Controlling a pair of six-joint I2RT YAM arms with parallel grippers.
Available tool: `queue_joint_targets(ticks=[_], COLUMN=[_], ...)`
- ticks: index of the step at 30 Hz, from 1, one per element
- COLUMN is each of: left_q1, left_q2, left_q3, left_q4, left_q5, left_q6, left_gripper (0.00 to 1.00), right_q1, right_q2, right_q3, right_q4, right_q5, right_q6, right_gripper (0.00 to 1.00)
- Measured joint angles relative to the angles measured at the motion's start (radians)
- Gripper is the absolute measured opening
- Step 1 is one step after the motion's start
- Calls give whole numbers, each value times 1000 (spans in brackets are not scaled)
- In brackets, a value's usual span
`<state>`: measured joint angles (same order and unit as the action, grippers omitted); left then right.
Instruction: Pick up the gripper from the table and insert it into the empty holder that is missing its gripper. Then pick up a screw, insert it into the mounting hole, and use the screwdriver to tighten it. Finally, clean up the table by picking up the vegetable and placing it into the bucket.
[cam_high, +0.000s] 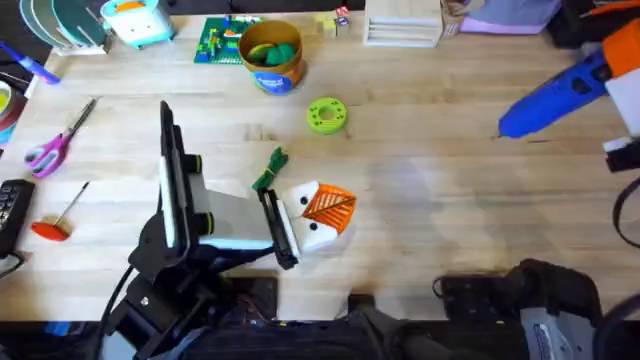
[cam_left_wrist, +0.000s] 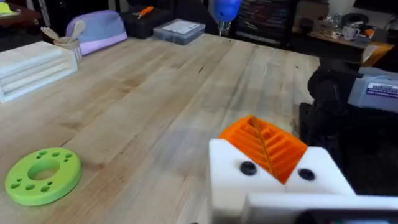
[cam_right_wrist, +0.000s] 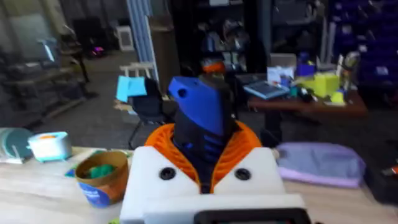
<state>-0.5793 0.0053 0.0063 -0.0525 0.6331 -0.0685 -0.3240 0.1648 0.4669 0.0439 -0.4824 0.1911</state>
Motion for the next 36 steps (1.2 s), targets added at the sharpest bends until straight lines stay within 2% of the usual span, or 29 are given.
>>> queue_joint_targets(ticks=[4, 9, 13, 19, 24, 29, 36], left_q1=[0, 0, 0, 0, 0, 0, 0], left_q2=[0, 0, 0, 0, 0, 0, 0], left_q3=[0, 0, 0, 0, 0, 0, 0], left_q4=[0, 0, 0, 0, 0, 0, 0], left_q5=[0, 0, 0, 0, 0, 0, 0], left_q6=[0, 0, 0, 0, 0, 0, 0], left_gripper=[8, 8, 8, 8, 8, 8, 8], right_q1=[38, 119, 199, 340, 510, 678, 814], right_q2=[-24, -16, 39, 218, 401, 562, 710], right_q3=[-64, -86, -86, -87, -87, -73, 32], right_q4=[212, 315, 401, 622, 796, 815, 817], right_q5=[-86, -147, -165, -170, -152, -120, -108], right_q6=[85, 126, 140, 146, 146, 146, 146], right_gripper=[75, 75, 75, 75, 75, 75, 75])
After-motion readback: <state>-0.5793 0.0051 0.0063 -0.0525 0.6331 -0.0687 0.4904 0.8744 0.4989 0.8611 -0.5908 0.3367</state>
